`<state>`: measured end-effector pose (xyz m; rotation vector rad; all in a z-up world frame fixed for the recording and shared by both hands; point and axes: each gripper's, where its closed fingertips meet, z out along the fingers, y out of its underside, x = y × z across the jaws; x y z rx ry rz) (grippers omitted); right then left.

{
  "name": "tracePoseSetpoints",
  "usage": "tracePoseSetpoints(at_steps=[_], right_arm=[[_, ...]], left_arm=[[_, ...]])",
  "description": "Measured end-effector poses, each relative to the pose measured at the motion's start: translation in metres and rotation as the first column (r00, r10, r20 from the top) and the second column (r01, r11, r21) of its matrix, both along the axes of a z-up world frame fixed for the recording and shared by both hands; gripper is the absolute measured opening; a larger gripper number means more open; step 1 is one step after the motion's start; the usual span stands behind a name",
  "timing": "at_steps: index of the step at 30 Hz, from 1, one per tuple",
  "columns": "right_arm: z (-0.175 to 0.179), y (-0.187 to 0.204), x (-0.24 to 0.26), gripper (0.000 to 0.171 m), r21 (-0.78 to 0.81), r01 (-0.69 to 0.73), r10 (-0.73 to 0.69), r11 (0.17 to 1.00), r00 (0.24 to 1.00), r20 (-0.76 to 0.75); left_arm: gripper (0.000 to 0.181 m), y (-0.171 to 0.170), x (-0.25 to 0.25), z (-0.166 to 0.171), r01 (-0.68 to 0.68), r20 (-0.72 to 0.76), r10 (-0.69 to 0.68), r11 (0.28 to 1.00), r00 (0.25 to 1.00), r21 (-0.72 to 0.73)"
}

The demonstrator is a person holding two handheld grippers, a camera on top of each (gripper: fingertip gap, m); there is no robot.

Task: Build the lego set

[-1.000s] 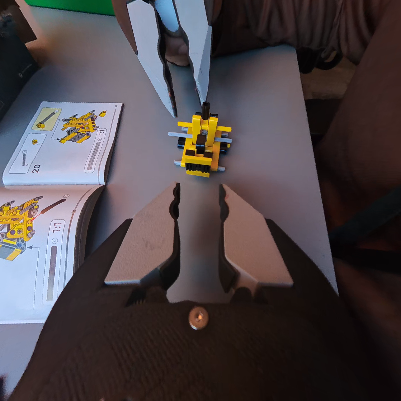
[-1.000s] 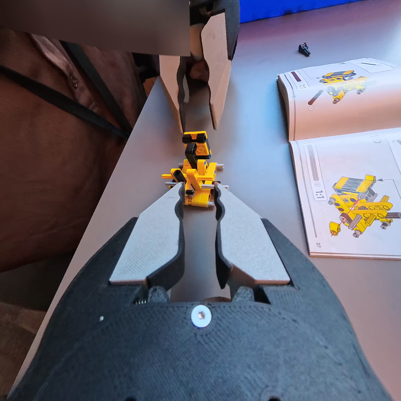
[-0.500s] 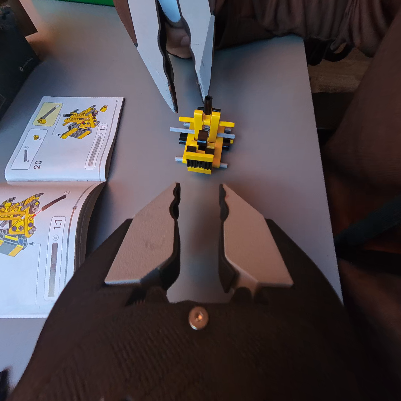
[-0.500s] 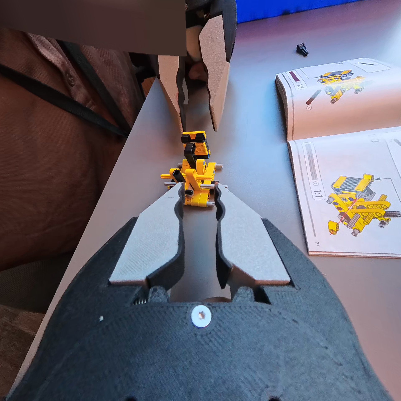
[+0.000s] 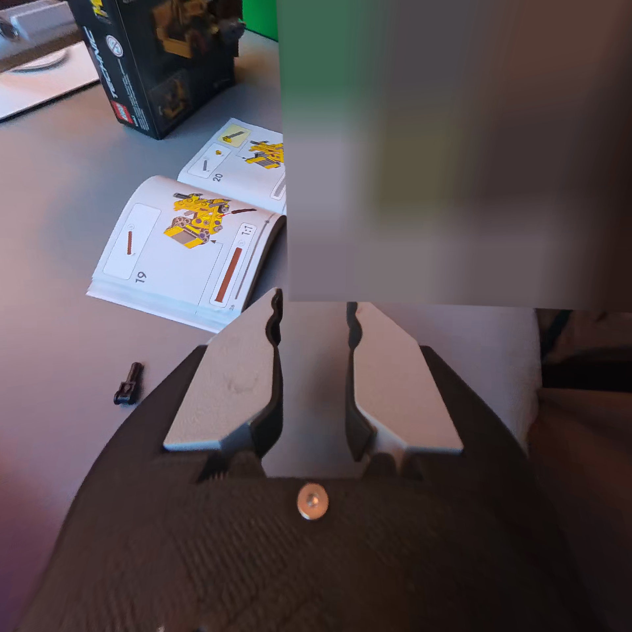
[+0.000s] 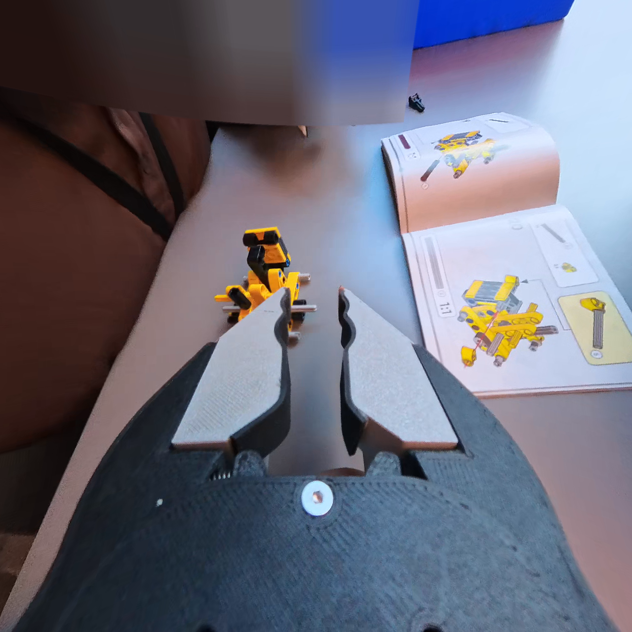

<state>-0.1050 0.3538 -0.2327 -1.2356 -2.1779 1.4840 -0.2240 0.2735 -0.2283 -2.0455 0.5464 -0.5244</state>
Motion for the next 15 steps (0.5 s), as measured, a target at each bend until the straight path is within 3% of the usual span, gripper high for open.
tracePoseSetpoints(at_steps=[10, 15], right_arm=[[0.000, -0.004, 0.002, 0.026, 0.024, -0.011, 0.012, 1.000, 1.000, -0.021], [-0.004, -0.006, 0.010, 0.039, 0.044, -0.023, 0.022, 0.999, 1.000, 0.016]], left_arm=[[0.025, -0.001, 0.005, -0.008, 0.043, -0.047, -0.044, 0.999, 0.998, -0.025], [0.025, -0.002, 0.007, -0.010, 0.058, -0.062, -0.061, 0.998, 0.996, -0.037]])
